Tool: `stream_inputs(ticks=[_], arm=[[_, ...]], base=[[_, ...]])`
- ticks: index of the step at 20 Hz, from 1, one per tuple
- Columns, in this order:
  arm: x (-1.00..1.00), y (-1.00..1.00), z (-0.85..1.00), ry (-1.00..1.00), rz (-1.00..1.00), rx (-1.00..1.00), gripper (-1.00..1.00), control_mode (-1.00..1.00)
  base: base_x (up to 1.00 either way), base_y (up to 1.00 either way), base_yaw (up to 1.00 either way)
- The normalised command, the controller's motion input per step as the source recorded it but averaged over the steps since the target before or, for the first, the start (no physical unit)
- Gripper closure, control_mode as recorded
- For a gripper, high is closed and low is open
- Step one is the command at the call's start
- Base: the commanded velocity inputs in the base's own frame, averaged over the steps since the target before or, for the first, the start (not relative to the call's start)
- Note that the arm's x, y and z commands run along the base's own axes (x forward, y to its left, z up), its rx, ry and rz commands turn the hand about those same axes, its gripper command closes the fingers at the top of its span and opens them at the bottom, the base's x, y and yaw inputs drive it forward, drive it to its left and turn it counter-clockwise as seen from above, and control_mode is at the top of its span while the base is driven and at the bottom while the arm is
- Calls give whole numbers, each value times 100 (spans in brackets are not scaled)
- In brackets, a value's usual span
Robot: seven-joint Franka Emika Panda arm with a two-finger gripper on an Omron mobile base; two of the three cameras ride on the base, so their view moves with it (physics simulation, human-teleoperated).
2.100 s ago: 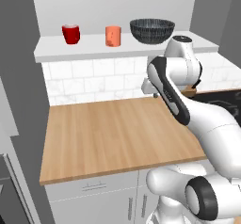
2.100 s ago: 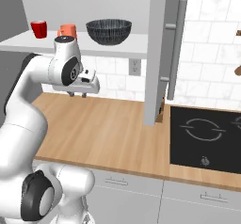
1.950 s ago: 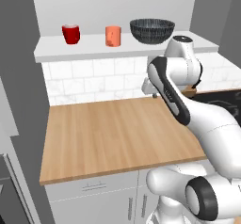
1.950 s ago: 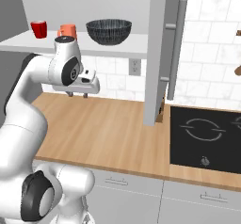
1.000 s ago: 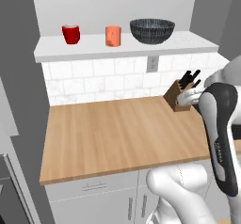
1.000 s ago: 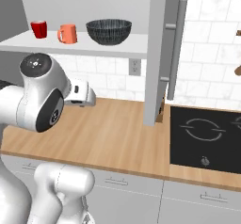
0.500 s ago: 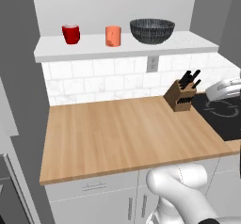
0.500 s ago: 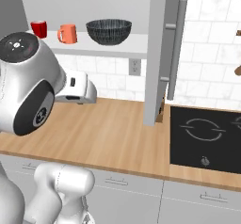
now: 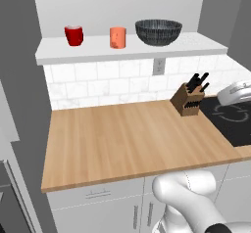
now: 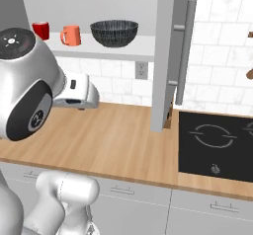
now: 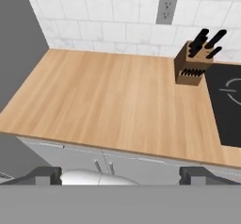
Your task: Gather all objects into one cabinet and sort the glasses and bowls to opposite sides.
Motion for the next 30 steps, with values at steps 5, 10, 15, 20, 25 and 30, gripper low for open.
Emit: stream_inputs(ticks=[5,10,15,20,25,30], arm=[[0,2,-2,1,1,-5,-100,-100],[0,0,-2,0,2,-3,-100,-100],[0,0,0,0,0,0,-100,-100],[0,0,0,0,0,0,-100,100],[0,0,0,0,0,0,-100,100],[0,0,0,0,0,0,-100,100]], base=[[0,0,0],[0,0,0],[0,0,0],[-3,0,0],[-92,-16,4],[-100,-29,6]])
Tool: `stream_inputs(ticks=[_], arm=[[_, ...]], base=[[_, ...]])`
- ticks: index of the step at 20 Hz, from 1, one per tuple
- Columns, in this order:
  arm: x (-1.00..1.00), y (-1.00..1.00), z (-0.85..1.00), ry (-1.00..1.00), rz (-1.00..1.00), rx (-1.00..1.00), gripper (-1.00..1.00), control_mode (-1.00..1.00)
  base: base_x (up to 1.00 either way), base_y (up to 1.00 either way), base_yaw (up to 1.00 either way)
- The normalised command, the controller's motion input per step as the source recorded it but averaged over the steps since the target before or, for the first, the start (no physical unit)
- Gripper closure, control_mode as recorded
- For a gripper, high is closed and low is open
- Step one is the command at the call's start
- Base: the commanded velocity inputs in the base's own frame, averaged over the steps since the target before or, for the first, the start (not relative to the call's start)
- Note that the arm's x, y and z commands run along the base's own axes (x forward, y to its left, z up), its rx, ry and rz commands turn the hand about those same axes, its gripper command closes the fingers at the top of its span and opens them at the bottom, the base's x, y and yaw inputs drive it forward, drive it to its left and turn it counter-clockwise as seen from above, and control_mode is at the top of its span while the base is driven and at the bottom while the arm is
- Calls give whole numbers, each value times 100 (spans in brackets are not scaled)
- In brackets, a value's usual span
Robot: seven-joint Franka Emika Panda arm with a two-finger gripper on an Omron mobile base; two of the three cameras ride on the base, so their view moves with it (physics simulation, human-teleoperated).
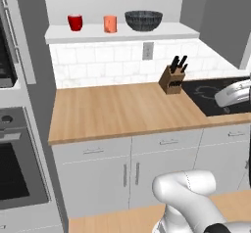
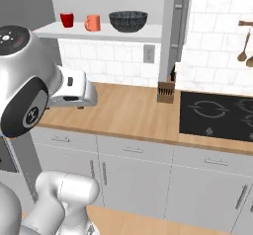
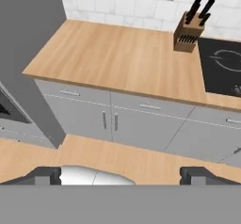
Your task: Gather all objects into one cabinet and sort the glasses and bowls to opposite sides.
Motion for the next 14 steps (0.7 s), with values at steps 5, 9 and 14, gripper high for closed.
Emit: stream_inputs(ticks=[5,9,14], arm=[[0,0,0,0,0,0,-100,100],[0,0,0,0,0,0,-100,100],[0,0,0,0,0,0,-100,100]], base=[[-90,-54,1],[-16,-92,-3],[2,-100,-7]])
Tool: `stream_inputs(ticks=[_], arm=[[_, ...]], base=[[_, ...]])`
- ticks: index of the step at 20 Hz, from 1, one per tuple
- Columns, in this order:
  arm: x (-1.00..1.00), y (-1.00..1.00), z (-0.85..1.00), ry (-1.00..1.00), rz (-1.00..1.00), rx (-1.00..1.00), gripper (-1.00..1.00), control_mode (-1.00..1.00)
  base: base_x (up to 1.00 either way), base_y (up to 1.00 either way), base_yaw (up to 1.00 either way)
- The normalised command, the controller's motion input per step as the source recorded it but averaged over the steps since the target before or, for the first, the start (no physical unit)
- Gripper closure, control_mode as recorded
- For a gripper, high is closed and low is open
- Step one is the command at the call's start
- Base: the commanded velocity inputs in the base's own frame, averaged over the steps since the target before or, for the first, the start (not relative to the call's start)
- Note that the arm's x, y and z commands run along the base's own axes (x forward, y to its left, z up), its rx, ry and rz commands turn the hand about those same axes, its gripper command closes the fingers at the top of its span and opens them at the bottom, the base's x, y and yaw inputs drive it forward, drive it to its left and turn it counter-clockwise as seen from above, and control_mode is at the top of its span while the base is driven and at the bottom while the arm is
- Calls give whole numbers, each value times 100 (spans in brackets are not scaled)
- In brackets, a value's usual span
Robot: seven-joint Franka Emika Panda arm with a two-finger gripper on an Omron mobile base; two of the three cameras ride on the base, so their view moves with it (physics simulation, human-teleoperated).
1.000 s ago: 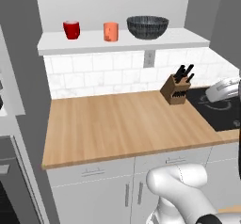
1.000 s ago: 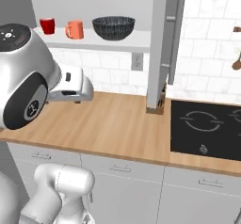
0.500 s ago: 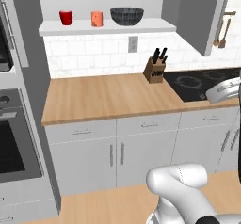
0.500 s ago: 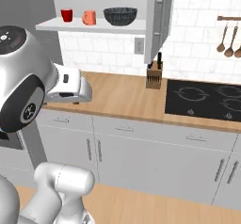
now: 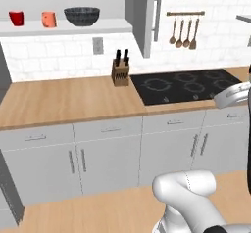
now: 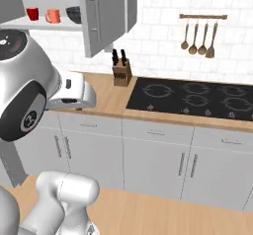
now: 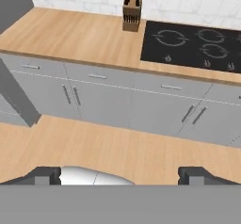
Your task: Gather all objects into one cabinet and sort the glasses and bowls to opposite sides.
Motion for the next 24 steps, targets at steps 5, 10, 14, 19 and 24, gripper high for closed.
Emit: stream_inputs(ticks=[5,10,14,19,24], arm=[[0,0,0,0,0,0,-100,100],[0,0,0,0,0,0,-100,100],[0,0,0,0,0,0,-100,100],[0,0,0,0,0,0,-100,100],[0,0,0,0,0,0,-100,100]], base=[[0,-100,-8],[4,-100,-6],[24,-100,0],[42,-100,0],[60,-100,0]])
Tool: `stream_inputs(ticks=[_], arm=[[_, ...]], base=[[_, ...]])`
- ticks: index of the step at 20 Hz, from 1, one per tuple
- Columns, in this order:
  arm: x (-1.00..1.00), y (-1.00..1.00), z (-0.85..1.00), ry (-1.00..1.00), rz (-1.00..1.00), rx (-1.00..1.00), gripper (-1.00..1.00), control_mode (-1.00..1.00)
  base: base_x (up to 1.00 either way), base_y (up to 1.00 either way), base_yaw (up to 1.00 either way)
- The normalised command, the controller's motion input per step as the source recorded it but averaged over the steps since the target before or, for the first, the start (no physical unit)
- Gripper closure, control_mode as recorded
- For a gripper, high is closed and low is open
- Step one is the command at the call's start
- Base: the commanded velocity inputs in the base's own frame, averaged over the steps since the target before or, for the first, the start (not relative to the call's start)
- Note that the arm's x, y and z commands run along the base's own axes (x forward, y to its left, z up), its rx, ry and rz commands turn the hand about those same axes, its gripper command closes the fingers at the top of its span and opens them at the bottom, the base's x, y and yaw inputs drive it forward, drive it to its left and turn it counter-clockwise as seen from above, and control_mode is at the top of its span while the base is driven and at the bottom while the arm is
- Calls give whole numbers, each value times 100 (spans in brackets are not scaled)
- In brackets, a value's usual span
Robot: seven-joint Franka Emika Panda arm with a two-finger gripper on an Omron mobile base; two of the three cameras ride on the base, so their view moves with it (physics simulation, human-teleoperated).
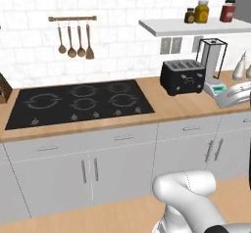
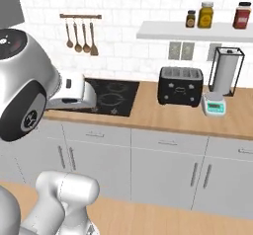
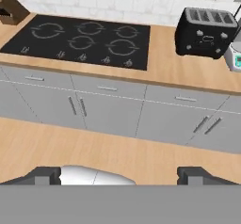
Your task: Gather all objects into one cabinet and sort the glasses and bowls to opposite sides.
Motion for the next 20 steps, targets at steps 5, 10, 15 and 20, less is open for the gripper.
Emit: stream_inputs(ticks=[5,10,15,20], arm=[[0,0,0,0,0,0,-100,100],[0,0,0,0,0,0,-100,100],[0,0,0,0,0,0,-100,100],[0,0,0,0,0,0,-100,100]], base=[[67,-100,0],[28,-100,-2],[-37,-100,-4],[-11,-100,-4]])
